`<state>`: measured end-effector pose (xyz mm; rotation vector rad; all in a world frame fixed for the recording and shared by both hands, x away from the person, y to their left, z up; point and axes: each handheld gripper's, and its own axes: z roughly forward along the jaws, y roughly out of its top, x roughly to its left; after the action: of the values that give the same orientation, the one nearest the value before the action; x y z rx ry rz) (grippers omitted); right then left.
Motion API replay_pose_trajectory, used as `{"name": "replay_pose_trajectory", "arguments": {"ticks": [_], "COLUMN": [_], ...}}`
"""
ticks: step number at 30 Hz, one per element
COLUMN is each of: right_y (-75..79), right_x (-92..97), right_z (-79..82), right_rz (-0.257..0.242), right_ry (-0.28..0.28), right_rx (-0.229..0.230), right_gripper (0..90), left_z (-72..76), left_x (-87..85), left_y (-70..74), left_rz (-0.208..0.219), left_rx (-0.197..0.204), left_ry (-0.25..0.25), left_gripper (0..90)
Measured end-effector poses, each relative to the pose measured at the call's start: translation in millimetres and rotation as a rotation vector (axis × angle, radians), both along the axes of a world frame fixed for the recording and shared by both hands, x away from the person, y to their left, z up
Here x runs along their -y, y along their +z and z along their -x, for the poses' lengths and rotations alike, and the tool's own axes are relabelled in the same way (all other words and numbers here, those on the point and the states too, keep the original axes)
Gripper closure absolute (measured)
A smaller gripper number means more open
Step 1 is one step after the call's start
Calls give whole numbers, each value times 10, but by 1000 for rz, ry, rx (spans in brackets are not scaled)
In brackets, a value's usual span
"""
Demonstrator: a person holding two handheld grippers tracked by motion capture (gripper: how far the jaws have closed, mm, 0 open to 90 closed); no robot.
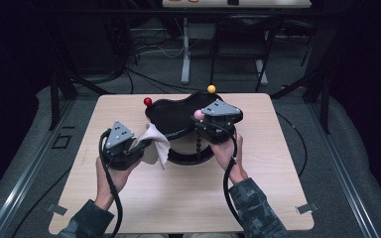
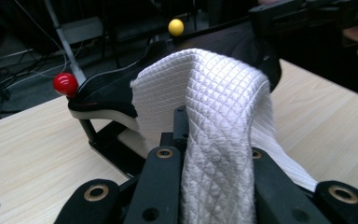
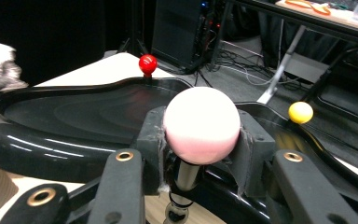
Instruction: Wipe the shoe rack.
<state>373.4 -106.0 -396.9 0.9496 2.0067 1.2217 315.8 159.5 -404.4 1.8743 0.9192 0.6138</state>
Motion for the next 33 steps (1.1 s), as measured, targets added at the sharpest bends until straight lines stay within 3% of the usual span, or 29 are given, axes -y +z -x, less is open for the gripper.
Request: {"name": "replay_pose_trajectory", "arguments": {"ticks": [18, 24, 27, 33], "right_y": [30, 36, 34, 43], "right_x": [120, 182, 216, 204], "right_z": [-53, -50, -49, -33], "right_rz": [-23, -39, -51, -33], "right_ry": [81, 111, 130, 119], "right_rx": [-51, -72, -80, -78], "right_gripper": [604, 604, 604, 602], "left_z": [-348, -384, -386, -526], "left_x": [-119, -93, -51, -57], "left_y": [-252, -326, -351, -432], "left_rz": [-16, -35, -85, -85], "left_rx": [-52, -48, -17, -32], "left_ry": [81, 93, 98, 123], "left_gripper": [847, 847, 847, 847]}}
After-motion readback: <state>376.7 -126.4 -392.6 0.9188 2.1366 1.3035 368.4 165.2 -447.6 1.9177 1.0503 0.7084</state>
